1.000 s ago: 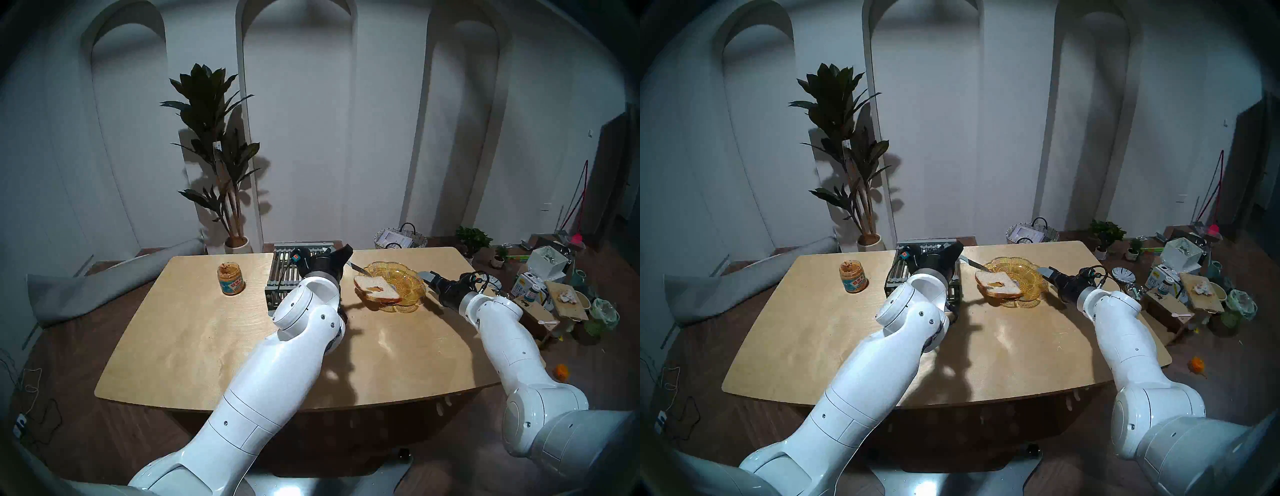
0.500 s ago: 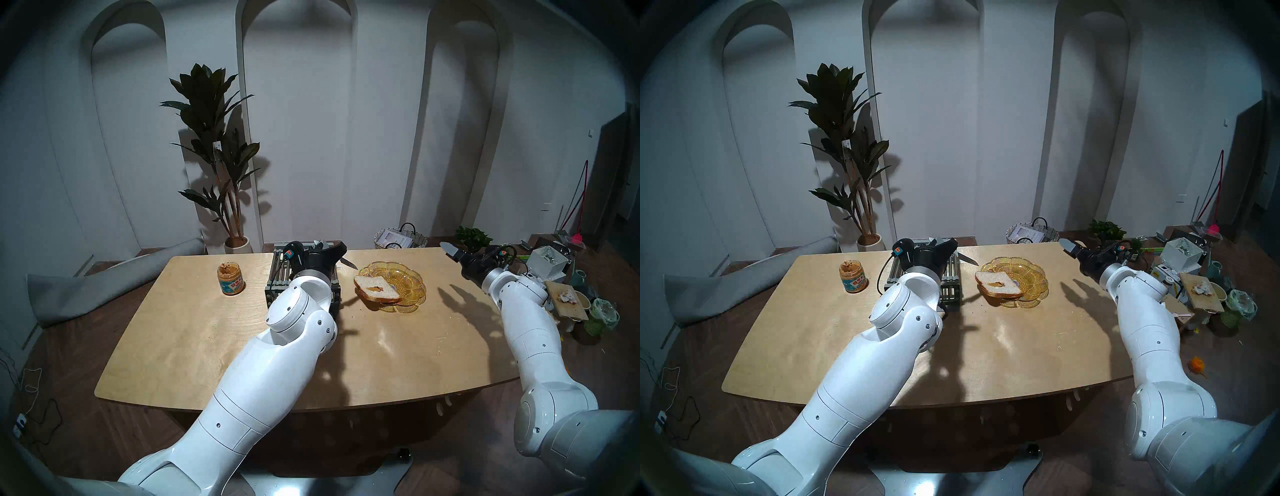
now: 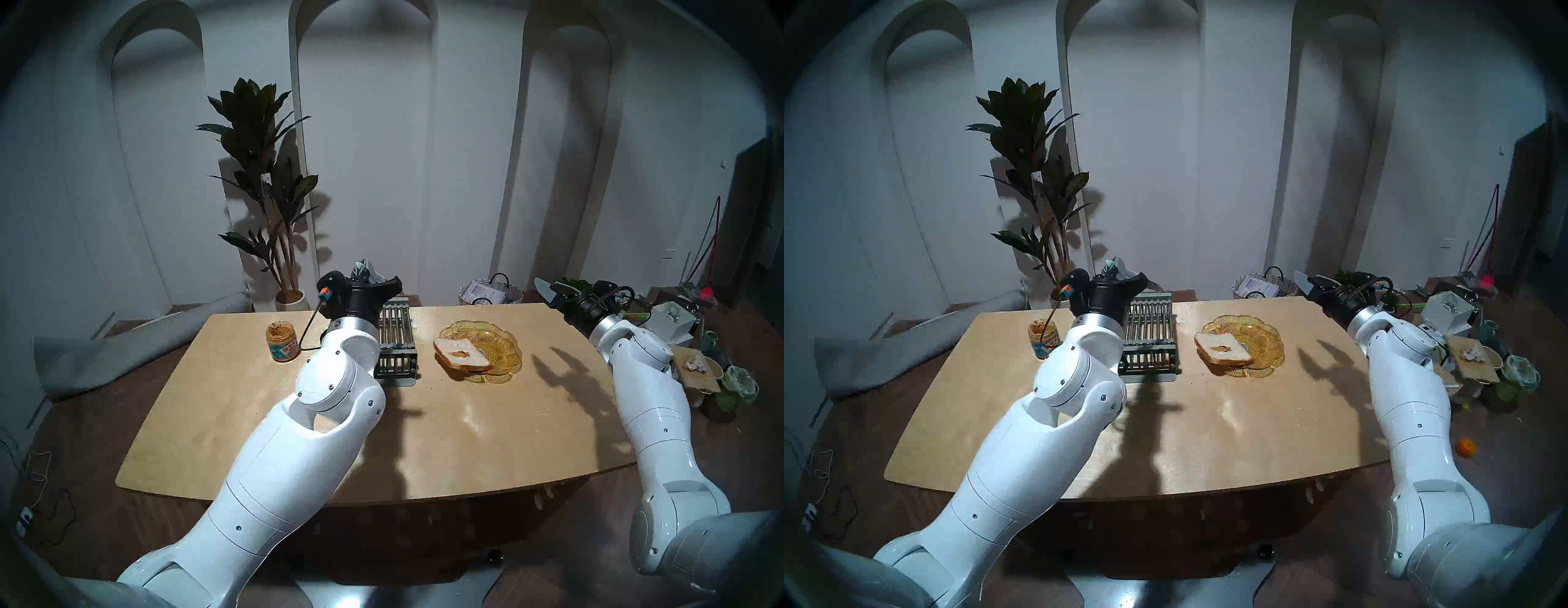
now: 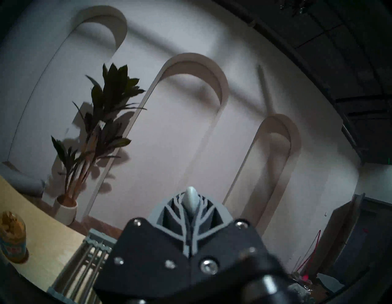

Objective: Spread peanut butter over the slice of bread with the knife

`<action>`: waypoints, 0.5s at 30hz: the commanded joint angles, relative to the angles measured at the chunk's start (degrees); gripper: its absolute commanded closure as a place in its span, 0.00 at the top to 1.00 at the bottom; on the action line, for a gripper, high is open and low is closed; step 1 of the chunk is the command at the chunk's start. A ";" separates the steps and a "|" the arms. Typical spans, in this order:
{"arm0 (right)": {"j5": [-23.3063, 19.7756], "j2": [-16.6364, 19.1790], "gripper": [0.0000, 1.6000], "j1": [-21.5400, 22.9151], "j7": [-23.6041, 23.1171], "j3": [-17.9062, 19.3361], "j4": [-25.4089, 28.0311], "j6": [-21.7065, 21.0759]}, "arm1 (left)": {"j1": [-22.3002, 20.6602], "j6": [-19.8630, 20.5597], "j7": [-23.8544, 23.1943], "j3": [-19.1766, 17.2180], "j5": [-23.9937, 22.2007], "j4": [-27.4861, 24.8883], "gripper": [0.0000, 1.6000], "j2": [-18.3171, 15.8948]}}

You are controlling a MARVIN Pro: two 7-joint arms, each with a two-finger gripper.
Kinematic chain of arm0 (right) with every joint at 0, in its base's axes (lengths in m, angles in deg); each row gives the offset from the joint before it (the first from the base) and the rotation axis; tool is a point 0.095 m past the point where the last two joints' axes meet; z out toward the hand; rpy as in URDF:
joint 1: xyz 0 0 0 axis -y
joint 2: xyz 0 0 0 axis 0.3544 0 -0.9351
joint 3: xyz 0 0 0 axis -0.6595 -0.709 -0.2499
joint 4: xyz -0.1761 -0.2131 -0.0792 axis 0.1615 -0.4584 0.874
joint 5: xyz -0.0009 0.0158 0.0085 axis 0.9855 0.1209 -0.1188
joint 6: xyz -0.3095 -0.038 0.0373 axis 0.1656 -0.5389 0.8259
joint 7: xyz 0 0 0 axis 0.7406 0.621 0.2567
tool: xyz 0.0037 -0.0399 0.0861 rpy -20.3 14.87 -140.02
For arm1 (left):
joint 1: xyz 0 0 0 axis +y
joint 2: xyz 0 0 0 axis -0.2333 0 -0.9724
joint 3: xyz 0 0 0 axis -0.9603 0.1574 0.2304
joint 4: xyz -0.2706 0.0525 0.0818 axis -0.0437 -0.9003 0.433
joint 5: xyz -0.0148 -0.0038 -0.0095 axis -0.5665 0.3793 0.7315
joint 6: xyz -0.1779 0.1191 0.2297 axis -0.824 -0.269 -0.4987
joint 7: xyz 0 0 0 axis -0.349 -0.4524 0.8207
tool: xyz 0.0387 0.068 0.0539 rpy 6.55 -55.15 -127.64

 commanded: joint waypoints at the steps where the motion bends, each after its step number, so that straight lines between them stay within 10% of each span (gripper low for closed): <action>1: 3.70 -2.94 1.00 -2.95 3.26 -2.39 6.98 5.35 | 2.47 -3.29 -0.34 -0.17 6.16 -1.03 0.00 -4.79; 15: 13.82 -6.95 1.00 -10.52 17.45 -2.87 16.81 13.30 | 3.04 -10.38 -1.42 0.18 16.81 5.57 0.00 -8.12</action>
